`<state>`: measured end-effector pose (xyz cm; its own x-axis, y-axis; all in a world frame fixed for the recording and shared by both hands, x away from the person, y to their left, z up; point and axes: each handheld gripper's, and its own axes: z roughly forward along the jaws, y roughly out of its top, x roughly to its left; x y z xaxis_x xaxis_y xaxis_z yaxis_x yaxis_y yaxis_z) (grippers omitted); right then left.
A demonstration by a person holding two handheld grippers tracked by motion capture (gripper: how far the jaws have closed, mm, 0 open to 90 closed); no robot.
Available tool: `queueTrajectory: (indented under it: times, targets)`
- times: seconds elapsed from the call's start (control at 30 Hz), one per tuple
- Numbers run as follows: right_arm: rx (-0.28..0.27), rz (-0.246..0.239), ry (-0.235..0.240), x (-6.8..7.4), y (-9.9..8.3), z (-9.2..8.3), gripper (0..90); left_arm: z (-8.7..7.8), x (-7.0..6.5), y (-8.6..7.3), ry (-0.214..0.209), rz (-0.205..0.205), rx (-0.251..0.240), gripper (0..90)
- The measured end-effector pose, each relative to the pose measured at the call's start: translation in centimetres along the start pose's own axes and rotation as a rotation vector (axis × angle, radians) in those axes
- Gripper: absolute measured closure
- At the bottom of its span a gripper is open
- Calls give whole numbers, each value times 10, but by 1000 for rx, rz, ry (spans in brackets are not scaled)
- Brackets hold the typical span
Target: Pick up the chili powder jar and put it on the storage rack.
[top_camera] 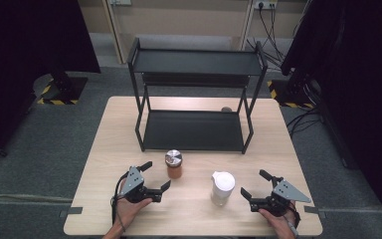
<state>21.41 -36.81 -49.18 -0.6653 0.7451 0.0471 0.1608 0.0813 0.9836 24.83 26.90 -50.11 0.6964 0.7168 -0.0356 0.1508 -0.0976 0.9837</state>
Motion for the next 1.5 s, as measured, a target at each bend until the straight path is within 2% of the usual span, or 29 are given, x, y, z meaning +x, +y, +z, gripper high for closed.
queueTrajectory:
  times: [0.57, 0.93, 1.03, 1.27, 1.5]
  targets:
    - [-8, 8, 1, -1, -1, -1, 4, 36, 6, 14, 13, -6, 55, 17]
    - [-8, 12, 3, -2, -2, -1, 4, 54, 7, 18, -7, -15, 74, 59]
    - [-9, 13, 3, -2, -2, -1, 4, 57, 7, 19, -10, -8, 80, 100]
    - [-10, 15, 5, -3, -2, -1, 4, 61, 10, 21, -19, 9, 96, 288]
    - [-12, 15, 4, -3, -2, -1, 4, 61, 8, 23, -12, 9, 103, 305]
